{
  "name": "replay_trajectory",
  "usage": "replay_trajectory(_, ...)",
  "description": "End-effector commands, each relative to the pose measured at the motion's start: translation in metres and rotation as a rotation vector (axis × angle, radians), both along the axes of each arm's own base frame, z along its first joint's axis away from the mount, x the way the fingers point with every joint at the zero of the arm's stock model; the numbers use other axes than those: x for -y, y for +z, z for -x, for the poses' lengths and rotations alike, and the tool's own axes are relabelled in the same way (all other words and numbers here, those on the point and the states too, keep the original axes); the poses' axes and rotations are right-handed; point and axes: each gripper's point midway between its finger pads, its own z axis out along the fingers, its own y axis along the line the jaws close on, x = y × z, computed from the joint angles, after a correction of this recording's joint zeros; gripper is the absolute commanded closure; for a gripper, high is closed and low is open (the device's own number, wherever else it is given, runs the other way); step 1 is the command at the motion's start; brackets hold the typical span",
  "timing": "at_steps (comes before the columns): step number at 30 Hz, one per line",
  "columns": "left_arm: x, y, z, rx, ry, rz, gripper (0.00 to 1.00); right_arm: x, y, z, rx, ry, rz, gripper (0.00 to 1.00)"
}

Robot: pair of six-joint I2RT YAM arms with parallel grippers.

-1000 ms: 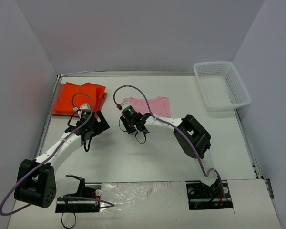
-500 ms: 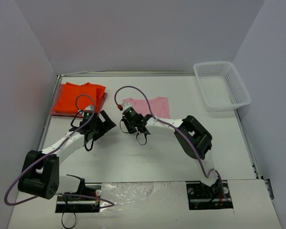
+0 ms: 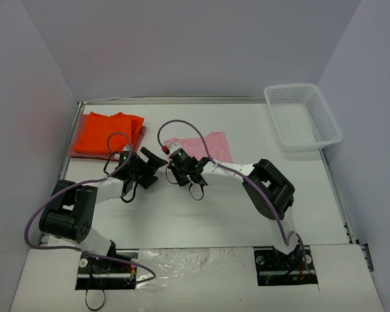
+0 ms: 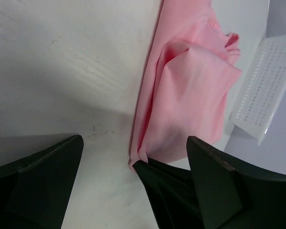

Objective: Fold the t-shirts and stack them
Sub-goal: Put the neatly folded tshirt into the corner of the board with the left arm

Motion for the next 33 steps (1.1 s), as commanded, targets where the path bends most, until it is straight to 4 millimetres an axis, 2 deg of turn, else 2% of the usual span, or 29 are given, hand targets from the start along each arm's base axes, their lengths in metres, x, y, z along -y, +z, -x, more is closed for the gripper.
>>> replay_trajectory(1,0.008,0.007,-0.009,0.026,0.028,0.074,0.10,-0.005,0.028,0.009,0.017,0.015,-0.037,1.00)
replay_trajectory(8,0.026,0.005,-0.013,0.011,0.002,0.094,0.10,-0.013,0.045,0.003,0.048,0.018,-0.067,1.00)
replay_trajectory(17,0.044,-0.009,-0.014,-0.016,-0.020,0.132,0.10,-0.013,0.047,0.005,0.040,0.023,-0.055,1.00)
replay_trajectory(22,0.052,-0.013,-0.014,-0.017,-0.031,0.138,0.10,-0.015,0.054,0.002,0.055,0.021,-0.062,1.00)
replay_trajectory(27,0.058,-0.016,-0.013,-0.022,-0.048,0.142,0.14,-0.019,0.061,-0.002,0.067,0.020,-0.067,1.00)
replay_trajectory(33,0.060,-0.020,-0.009,-0.025,-0.061,0.133,0.16,-0.021,0.070,-0.010,0.090,0.014,-0.063,1.00)
